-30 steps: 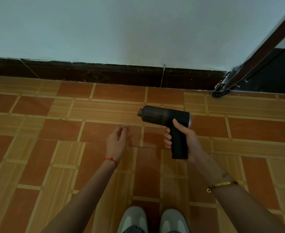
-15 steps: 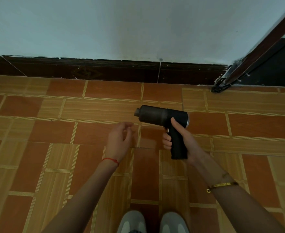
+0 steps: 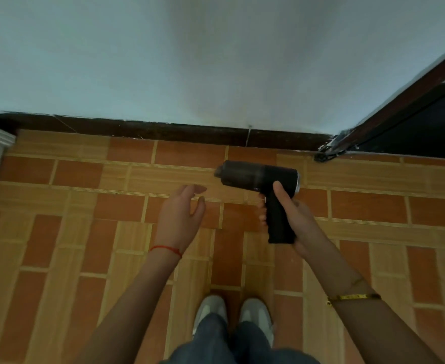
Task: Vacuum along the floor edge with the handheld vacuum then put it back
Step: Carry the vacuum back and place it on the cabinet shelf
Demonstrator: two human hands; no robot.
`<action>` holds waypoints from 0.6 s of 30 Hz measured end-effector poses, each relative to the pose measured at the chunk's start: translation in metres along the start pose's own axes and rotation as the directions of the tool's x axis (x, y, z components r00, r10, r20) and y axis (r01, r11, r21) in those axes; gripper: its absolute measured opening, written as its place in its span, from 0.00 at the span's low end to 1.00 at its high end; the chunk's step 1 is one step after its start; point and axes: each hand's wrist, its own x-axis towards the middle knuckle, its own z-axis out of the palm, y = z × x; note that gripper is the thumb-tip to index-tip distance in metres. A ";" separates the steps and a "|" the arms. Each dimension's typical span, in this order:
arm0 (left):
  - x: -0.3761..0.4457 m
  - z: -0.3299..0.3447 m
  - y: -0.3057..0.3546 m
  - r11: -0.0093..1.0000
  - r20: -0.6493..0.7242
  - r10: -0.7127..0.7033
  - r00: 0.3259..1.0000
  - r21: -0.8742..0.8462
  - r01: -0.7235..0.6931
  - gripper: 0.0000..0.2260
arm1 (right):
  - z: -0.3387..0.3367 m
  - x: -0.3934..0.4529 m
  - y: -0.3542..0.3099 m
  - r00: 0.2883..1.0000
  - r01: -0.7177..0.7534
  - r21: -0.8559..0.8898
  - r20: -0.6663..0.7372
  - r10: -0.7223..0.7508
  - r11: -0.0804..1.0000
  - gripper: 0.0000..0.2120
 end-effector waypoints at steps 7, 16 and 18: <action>-0.057 -0.185 0.137 1.000 -0.088 -0.017 0.996 0.012 0.018 0.09 | 0.055 -0.179 -0.134 0.999 0.017 -0.032 0.040 -0.016 0.999 0.21; -0.152 -0.412 0.305 0.999 -0.142 -0.042 0.989 -0.038 0.037 0.09 | 0.132 -0.433 -0.287 0.987 0.068 -0.029 0.145 -0.064 0.997 0.22; -0.169 -0.448 0.333 0.999 -0.162 -0.031 0.986 -0.047 0.024 0.09 | 0.143 -0.475 -0.307 0.986 0.075 -0.012 0.149 -0.073 0.997 0.22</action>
